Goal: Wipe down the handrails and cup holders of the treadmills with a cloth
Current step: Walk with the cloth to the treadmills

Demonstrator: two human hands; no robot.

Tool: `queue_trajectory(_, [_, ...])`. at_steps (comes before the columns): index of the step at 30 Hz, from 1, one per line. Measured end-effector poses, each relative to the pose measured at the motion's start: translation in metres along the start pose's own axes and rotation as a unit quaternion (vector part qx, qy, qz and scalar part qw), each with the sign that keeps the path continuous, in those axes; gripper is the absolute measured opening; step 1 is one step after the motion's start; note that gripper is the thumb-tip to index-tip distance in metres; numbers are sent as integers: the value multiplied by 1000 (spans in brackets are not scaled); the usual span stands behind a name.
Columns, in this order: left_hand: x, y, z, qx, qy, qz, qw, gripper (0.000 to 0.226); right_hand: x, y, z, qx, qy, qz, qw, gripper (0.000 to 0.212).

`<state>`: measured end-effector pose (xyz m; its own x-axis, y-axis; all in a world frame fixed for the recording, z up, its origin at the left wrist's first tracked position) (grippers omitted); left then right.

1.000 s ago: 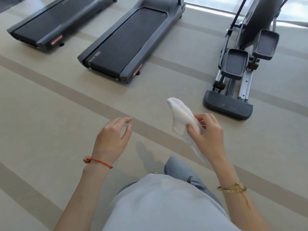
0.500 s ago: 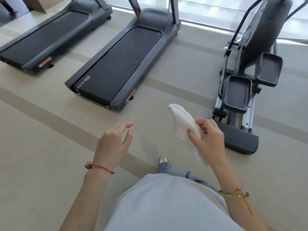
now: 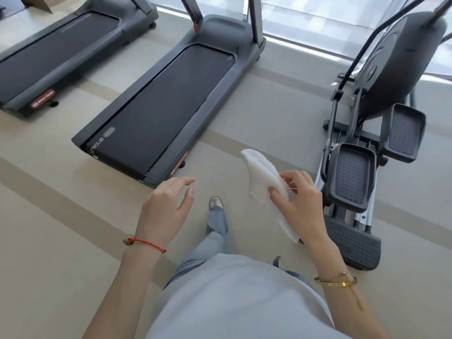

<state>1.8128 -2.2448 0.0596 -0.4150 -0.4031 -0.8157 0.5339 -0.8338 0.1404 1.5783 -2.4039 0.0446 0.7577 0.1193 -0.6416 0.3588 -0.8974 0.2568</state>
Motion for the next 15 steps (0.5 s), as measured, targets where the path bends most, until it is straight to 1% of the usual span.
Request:
queue_trajectory(6, [27,134,-7,1,-15,8,1000,25,38,123,21,8,-7,1,1000,29])
queue_trajectory(11, [33,263,-5,20,-11,21,1000,24,68,246,20,11,4,18,1000,29])
queue_trajectory(15, [33,352,-1,26,-8,14,1000,25,87,330,17,16,5,30,999,27])
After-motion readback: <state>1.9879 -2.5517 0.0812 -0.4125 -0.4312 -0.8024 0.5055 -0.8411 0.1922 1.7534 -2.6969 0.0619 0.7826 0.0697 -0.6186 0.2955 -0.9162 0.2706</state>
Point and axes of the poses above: each hand's wrist, its own y-axis towards the middle knuckle, its own x-axis out of the palm, z = x × y, the point moved 4 cm from there along y, towards the middle knuckle, and after that the axes turned 4 degrees about z, right-handed, at the moved point
